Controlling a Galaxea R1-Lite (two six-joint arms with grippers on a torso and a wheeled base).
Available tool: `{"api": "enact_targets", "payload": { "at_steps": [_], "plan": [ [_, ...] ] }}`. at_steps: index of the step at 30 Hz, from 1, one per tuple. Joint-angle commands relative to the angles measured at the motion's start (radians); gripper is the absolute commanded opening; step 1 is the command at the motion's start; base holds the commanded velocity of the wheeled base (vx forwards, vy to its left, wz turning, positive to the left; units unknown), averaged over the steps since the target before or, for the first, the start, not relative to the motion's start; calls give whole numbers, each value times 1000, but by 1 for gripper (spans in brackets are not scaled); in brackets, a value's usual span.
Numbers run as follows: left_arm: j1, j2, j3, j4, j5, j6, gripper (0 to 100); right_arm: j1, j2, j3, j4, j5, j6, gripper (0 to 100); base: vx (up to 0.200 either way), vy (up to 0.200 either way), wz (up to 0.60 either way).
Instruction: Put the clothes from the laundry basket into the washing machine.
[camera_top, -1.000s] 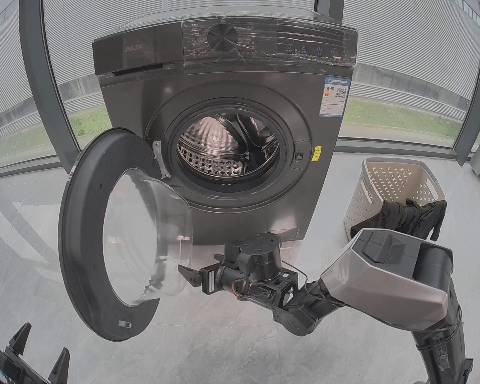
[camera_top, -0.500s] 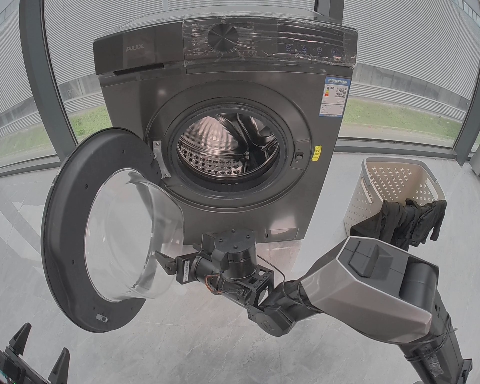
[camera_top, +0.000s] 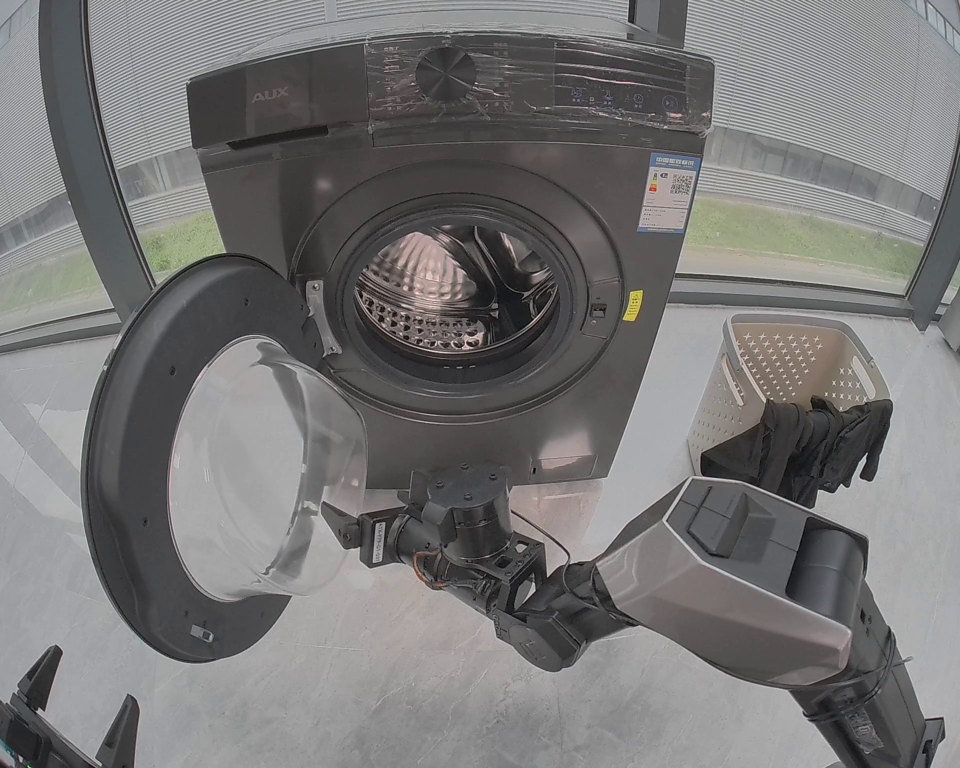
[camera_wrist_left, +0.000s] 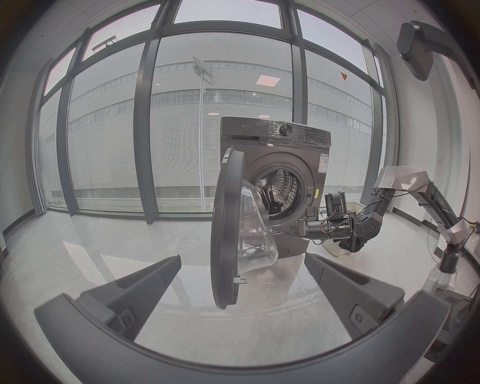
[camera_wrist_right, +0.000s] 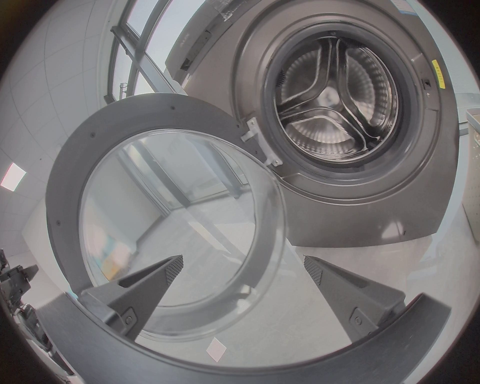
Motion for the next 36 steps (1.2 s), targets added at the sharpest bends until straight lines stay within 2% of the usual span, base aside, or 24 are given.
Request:
{"api": "enact_targets", "payload": {
  "at_steps": [1, 8, 19, 25, 29, 32, 33, 35, 36],
  "plan": [
    [0, -16, 18, 2, 3, -4, 100, -9, 0, 13, 20, -6, -1, 100, 0, 0, 0],
    [0, -16, 18, 0, 1, -1, 100, -12, 12, -4, 51, -9, -4, 100, 0, 0, 0],
    [0, -16, 18, 0, 1, -1, 100, 11, 72, -117, 52, -23, -4, 100, 0, 0, 0],
    [0, -16, 18, 0, 1, -4, 100, 0, 59, -108, 46, -37, -4, 100, 0, 0, 0],
    [0, -16, 18, 0, 1, -5, 100, -21, -85, 7, 41, -39, -7, 100, 0, 0, 0],
    [0, -16, 18, 0, 3, -7, 100, -84, -275, 226, 14, -37, -29, 100, 0, 0, 0],
    [0, -16, 18, 0, 1, -7, 100, -87, -284, 239, 12, -37, -32, 100, 0, 0, 0],
    [0, -16, 18, 0, 1, -4, 100, -164, -451, 453, -40, -34, -87, 100, 0, 0, 0],
    [1, -16, 18, 0, 1, -4, 100, -193, -510, 529, -60, -32, -116, 100, 0, 0, 0]
  ]
}}
